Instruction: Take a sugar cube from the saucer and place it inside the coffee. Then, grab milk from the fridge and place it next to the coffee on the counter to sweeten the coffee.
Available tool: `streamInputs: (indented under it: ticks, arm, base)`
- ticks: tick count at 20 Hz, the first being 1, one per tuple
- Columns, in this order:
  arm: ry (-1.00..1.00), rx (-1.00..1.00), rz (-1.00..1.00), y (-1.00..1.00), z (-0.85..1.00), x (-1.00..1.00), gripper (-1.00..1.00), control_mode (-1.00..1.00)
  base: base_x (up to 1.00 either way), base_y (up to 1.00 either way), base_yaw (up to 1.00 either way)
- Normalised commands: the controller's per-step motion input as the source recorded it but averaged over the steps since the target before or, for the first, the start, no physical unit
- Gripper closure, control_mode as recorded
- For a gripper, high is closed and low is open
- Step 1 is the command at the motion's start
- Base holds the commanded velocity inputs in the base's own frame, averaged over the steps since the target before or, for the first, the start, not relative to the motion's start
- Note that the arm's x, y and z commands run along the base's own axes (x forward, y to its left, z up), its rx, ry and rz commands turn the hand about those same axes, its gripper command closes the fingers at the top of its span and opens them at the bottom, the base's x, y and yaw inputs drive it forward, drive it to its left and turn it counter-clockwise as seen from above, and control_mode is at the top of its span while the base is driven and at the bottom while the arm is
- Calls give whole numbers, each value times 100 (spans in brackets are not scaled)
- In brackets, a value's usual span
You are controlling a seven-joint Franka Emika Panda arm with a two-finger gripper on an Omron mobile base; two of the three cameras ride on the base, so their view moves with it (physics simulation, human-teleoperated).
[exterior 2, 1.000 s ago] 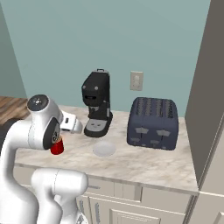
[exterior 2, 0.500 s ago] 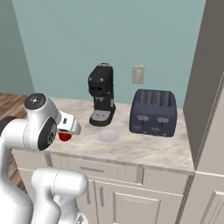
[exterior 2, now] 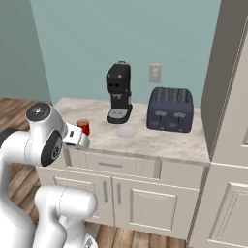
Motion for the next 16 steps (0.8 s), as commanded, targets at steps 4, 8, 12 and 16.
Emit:
streamInputs:
  ticks: [4,8,12,16]
  arm:
    - [0,0,0,0,0,0,-100,100]
    - [0,0,0,0,0,0,-100,100]
    - [0,0,0,0,0,0,-100,100]
    - [0,0,0,0,0,0,-100,100]
  base:
    - [-45,-3,0]
    - [-46,-1,0]
    - [-43,0,1]
    - [-23,0,18]
